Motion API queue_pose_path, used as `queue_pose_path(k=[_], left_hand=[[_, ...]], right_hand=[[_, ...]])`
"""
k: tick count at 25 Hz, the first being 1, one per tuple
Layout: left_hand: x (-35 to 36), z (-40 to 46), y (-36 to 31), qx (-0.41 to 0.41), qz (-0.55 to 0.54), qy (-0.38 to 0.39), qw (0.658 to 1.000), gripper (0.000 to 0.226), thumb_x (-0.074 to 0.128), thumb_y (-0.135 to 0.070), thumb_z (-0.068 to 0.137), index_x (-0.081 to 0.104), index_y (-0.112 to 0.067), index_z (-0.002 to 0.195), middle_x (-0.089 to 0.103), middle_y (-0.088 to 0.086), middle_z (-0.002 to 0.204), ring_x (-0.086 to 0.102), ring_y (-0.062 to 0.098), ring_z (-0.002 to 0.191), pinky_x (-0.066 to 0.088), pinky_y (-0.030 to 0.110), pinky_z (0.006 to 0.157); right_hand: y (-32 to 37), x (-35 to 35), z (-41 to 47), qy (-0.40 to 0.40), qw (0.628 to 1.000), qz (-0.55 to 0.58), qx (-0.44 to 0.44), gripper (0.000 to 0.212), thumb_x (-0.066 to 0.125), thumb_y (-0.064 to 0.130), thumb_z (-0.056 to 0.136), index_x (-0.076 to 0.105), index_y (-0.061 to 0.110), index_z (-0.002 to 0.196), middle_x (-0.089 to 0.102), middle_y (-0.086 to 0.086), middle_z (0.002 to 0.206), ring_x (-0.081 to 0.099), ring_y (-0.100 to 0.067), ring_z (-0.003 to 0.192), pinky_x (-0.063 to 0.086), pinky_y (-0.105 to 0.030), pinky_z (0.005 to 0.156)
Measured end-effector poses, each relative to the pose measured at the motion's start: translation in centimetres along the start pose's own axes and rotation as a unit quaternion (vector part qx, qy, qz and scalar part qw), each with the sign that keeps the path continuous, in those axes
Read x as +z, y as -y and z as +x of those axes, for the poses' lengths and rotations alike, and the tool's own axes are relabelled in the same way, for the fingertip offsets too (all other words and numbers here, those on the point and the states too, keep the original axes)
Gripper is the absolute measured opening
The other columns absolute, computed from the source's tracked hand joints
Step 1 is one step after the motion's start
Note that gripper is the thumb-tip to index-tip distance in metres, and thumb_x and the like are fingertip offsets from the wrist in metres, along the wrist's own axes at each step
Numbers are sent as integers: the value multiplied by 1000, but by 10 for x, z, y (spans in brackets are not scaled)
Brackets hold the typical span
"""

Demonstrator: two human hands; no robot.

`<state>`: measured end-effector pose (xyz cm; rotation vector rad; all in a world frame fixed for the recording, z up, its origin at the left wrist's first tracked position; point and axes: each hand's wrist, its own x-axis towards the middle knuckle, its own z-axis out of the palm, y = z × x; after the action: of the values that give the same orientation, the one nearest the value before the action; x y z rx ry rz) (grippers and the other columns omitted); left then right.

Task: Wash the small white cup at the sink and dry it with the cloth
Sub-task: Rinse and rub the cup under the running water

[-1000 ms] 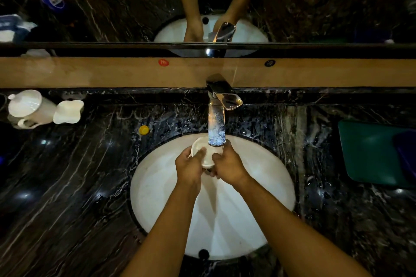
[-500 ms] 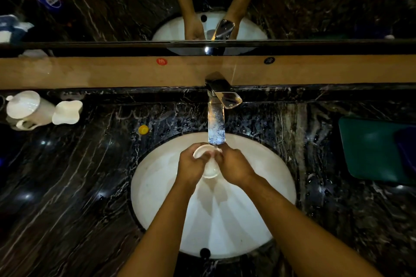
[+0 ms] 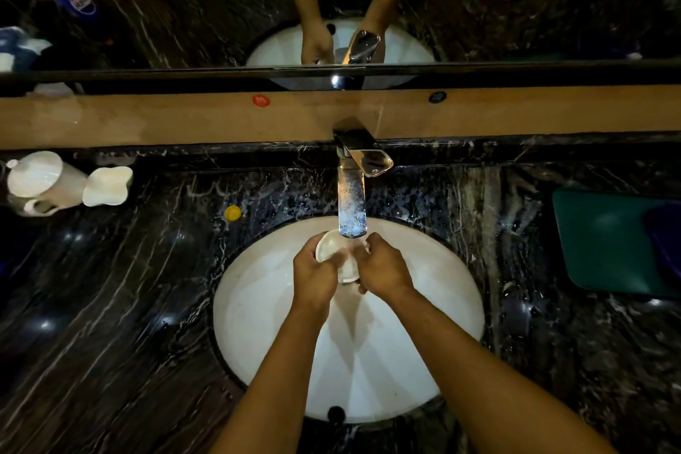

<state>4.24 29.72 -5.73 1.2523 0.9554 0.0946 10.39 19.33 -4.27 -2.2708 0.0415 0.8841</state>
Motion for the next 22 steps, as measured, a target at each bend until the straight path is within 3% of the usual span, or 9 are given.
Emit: queue_pose_path(k=[3,7,9,12,15,17,20,22], left_hand=[[-3,5,-3,0,38,0,999,36,56,5,91,76,-25,93,78,7,95,73,33,93,62,53,83],[-4,5,-6,-14,26,37,999,29,63,3,90,80,-21,90,80,3,90,75,27,88,63,33,71],[-4,3,-6,-33,-10,4,999,27,67,2,89,78,-22,87,79,1,86,73,25,85,59,28,66],[-5,-1,-4,-88,-97,-30,991,22,66,7,89,71,-10,103,74,13,99,72,30,84,58,33,58],[-5,-5,-3,-99,-140,-11,985,33,58,14,90,68,-8,112,76,12,94,75,26,66,58,35,48],[-3,-6,-2,-80,-108,-4,991,30,58,10,92,70,-10,111,78,7,88,76,24,65,60,38,51],[-2,-2,-3,-24,-21,-11,999,27,59,-2,98,74,-24,98,78,2,93,75,26,85,63,44,67],[-4,2,-5,7,21,-4,1000,37,60,-2,96,78,-33,86,79,-3,88,74,21,86,62,35,68]], right_hand=[[0,-5,3,-23,989,-140,-52,41,42,48,101,65,14,104,73,-12,101,67,-29,83,50,-33,67],[2,-6,-2,37,992,-47,-114,32,42,25,102,55,13,129,70,-16,115,66,-30,95,52,-34,76],[0,-4,-4,72,990,11,-120,38,41,14,99,51,18,136,68,-13,121,63,-25,95,49,-30,78],[1,1,-4,74,990,104,-64,41,41,5,94,47,16,134,65,-13,120,68,-30,89,55,-33,62],[4,3,-3,27,985,168,-2,18,47,13,99,45,12,118,67,-11,103,71,-24,65,54,-29,43],[4,1,-2,-10,992,127,4,20,49,30,103,46,11,109,69,-9,91,71,-25,55,58,-33,45],[1,-4,2,-39,996,-64,-37,37,49,47,99,53,11,105,72,-11,94,72,-32,78,60,-40,67],[2,-6,3,-26,990,-127,-57,41,47,49,99,59,11,109,72,-13,100,69,-32,88,57,-39,73]])
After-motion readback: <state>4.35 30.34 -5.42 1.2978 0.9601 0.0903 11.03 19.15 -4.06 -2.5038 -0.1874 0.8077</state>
